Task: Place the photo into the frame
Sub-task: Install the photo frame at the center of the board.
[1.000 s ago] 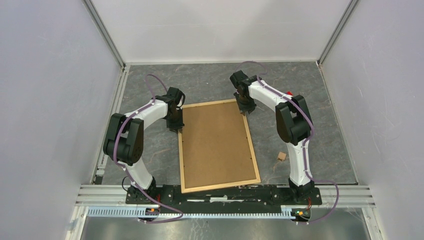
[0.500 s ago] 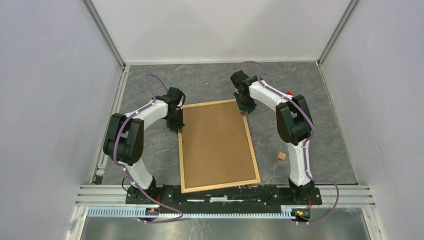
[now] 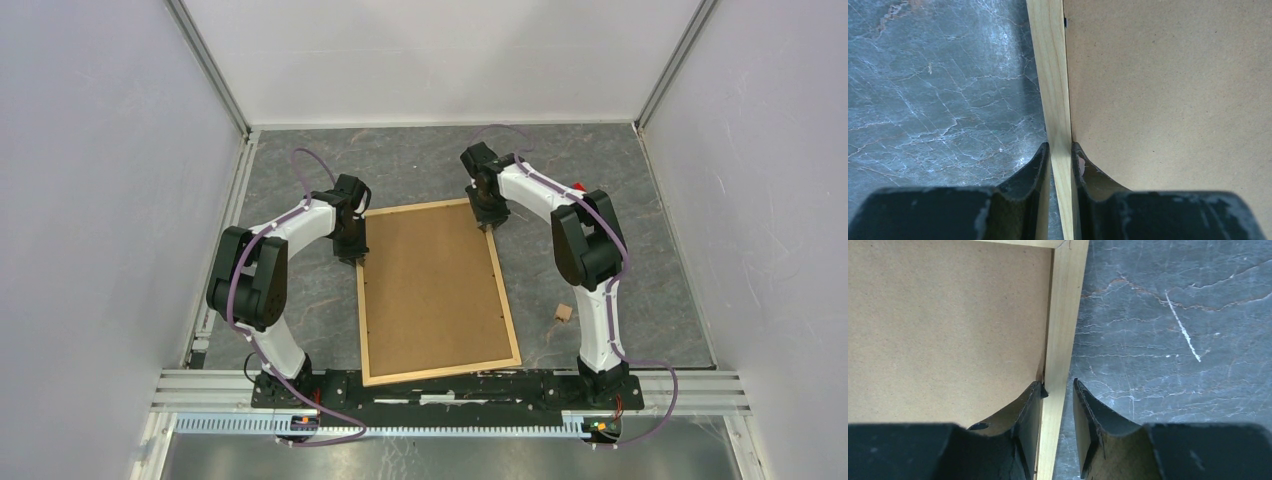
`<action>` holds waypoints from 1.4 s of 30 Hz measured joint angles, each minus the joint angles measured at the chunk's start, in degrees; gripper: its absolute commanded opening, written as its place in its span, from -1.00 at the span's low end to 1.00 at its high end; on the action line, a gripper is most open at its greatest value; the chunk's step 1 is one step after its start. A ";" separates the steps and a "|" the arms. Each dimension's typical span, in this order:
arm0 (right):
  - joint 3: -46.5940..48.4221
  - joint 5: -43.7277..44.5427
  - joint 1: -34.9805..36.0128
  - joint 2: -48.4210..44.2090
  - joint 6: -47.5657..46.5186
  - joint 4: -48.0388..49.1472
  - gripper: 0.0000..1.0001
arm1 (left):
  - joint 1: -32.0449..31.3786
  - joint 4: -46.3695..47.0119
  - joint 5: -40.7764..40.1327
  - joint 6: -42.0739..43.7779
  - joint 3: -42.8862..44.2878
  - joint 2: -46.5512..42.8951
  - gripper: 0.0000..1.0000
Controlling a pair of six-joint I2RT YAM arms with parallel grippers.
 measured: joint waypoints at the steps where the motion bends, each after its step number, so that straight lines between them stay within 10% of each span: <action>1: -0.39 -0.37 0.04 0.02 0.00 0.48 -0.29 | 0.00 0.00 0.02 0.00 0.00 0.00 -0.80; 14: -0.46 -0.55 0.11 0.02 -0.92 0.35 -0.22 | -0.07 0.00 -0.07 0.00 0.00 0.00 -0.73; 30: -23.28 -14.53 -6.67 -13.75 -6.88 14.60 -0.12 | -3.13 -6.97 1.05 -0.44 8.94 -0.81 0.31; 42: -41.38 -16.94 -8.26 -27.63 -6.43 23.54 -0.22 | -22.73 0.35 10.71 -13.11 31.54 14.69 0.01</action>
